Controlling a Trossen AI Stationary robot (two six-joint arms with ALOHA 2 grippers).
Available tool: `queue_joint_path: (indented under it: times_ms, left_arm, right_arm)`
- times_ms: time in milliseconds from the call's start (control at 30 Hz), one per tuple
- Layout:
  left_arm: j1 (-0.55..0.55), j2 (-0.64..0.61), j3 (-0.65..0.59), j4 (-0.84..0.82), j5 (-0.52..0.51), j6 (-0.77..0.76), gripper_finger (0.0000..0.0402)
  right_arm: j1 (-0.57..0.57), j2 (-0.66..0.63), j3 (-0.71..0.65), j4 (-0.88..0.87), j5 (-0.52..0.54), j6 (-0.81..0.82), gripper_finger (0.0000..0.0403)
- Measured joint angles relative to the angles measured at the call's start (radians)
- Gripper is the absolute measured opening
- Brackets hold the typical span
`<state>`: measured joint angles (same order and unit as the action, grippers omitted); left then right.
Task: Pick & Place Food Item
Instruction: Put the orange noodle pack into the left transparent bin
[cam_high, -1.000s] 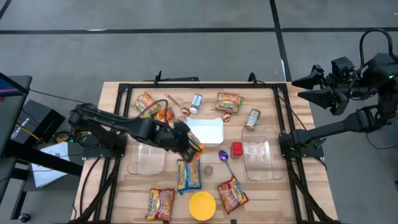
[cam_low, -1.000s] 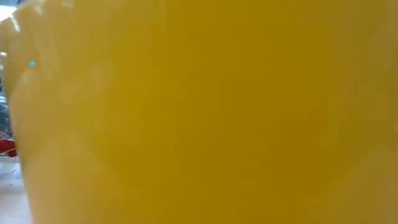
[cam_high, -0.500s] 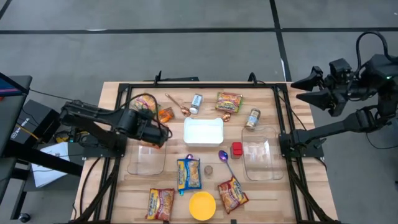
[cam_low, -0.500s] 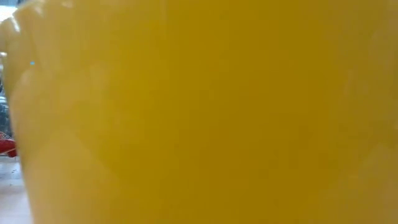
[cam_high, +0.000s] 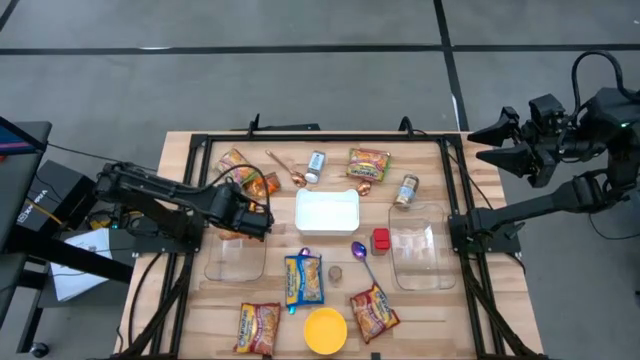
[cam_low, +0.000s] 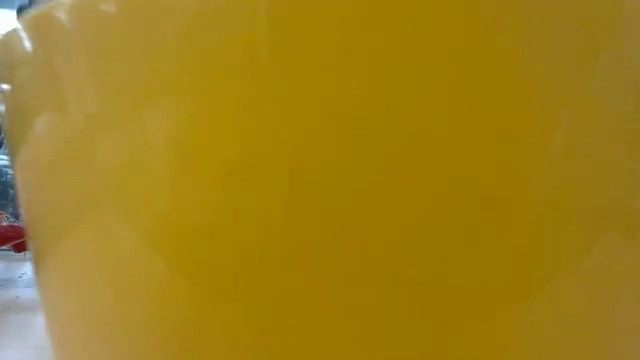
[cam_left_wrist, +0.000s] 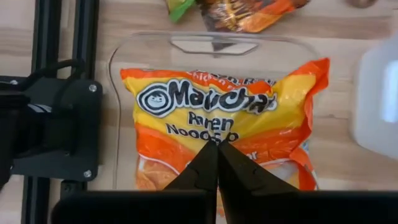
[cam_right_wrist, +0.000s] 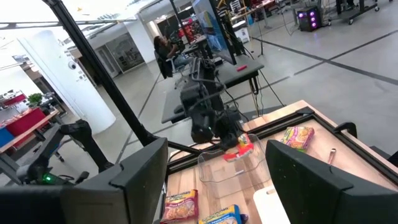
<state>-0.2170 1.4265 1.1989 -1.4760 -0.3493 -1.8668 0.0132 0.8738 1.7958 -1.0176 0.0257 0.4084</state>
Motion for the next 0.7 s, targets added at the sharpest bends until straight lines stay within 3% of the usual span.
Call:
queue_joint_path:
  times_ms: [300, 467, 700]
  left_arm:
    - [0.044, 0.001, -0.158, 0.221, 0.020, 0.051, 0.0000]
    - [0.055, 0.001, -0.227, 0.266, 0.027, 0.068, 0.0000]
    - [0.110, 0.001, -0.274, 0.310, 0.032, 0.220, 0.0000]
  right_arm:
    - [0.000, 0.000, 0.000, 0.000, 0.000, 0.001, 0.0265]
    - [0.001, 0.000, 0.000, 0.000, 0.000, 0.001, 0.0265]
    - [0.001, 0.000, 0.000, 0.000, 0.000, 0.001, 0.0265]
